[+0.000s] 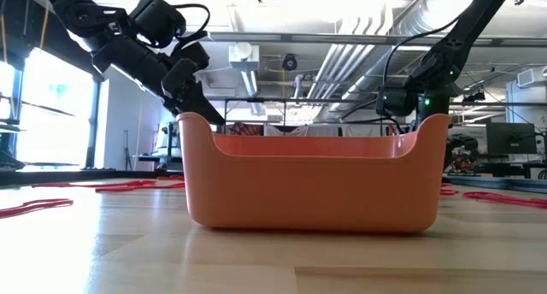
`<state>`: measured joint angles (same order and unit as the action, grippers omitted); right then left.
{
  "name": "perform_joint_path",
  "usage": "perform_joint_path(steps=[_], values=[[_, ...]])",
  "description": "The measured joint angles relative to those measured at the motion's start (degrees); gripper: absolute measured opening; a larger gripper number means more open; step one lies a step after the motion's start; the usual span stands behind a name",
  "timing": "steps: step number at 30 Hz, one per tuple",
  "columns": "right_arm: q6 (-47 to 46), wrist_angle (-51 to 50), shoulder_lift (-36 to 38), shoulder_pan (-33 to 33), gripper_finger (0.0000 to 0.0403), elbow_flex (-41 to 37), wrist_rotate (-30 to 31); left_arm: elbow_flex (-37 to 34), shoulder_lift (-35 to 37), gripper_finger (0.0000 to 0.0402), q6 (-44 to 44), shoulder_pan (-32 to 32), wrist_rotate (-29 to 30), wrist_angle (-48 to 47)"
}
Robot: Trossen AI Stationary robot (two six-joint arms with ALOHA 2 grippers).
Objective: Sort rubber bands into baskets
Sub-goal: Put the red rubber band into the orange bin
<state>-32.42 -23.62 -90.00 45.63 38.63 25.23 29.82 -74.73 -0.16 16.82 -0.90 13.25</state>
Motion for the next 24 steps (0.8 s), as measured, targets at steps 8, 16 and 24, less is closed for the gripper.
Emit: perform_joint_path(steps=[8, 16, 24], values=[[6.04, -0.98, 2.00, -0.42, 0.0010, -0.18, -1.65, 0.00, 0.01, 0.0000, -0.06, 0.00, 0.01, -0.08], [8.00, -4.43, 13.43, -5.66, 0.0001, -0.17, -1.90, 0.00, -0.01, 0.0000, -0.32, -0.01, 0.13, 1.56], [5.67, -7.03, 25.15, -16.72, 0.0000, -0.15, 0.36, -0.01, -0.01, 0.0000, -0.70, -0.13, 0.27, 1.51]])
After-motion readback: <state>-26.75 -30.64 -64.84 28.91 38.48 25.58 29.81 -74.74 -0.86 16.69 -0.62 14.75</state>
